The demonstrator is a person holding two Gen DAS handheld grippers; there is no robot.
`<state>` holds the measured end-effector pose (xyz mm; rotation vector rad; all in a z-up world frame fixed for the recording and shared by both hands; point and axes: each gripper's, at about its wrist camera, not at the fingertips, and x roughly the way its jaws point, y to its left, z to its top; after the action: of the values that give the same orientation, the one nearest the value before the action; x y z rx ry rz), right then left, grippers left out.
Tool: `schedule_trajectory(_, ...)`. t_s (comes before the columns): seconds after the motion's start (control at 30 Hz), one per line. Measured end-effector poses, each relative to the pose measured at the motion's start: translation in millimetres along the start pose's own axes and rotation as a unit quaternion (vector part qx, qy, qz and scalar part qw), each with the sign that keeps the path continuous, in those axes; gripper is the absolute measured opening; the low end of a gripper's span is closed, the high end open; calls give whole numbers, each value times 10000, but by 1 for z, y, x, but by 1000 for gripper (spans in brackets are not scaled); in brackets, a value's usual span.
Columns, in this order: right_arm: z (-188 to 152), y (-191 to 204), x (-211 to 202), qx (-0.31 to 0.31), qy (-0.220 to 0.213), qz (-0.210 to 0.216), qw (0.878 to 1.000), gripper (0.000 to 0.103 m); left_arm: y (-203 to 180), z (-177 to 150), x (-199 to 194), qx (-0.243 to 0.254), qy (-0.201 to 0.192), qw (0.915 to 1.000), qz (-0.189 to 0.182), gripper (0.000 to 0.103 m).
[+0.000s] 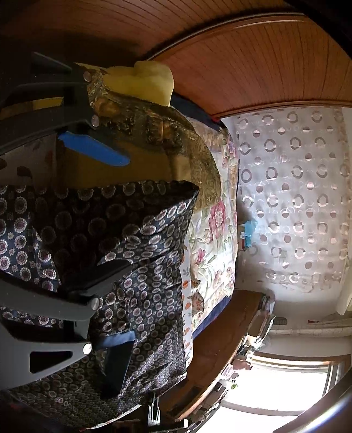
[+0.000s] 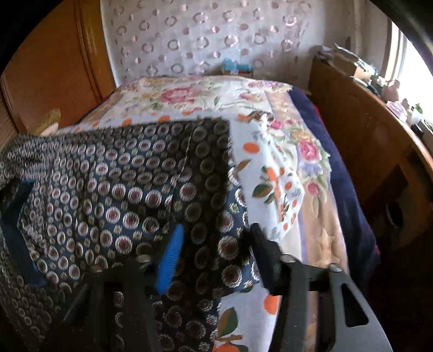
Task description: Fold small clothes
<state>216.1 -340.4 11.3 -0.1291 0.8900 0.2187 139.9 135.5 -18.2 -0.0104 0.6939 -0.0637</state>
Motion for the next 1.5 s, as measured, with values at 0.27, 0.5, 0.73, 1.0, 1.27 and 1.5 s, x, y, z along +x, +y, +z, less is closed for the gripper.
schedule_trajectory(0.27,12,8,-25,-263,-300,429,9983,2,-6,-5,5,89,107,9999,46,72)
schedule_trajectory(0.5,28,-6,-98,186,-1196,1054,9870,2,-5,-15,10,61,226,9997,33,71)
schedule_trajectory(0.73,15,-22,-122,308,-1315,787,9877,2,-7,-30,13,67,489,9986,-202,20)
schedule_trajectory(1.0,-12,-14,-119,429,-1052,766,9906,2,20,-53,-19,-249,292,9986,-353,4)
schedule_trajectory(1.27,-41,-21,-146,681,-990,1059,9871,2,28,-70,-39,-378,231,9983,-370,4)
schedule_trajectory(1.5,-69,-17,-162,619,-927,1064,9881,2,28,-87,-51,-412,264,9981,-387,4)
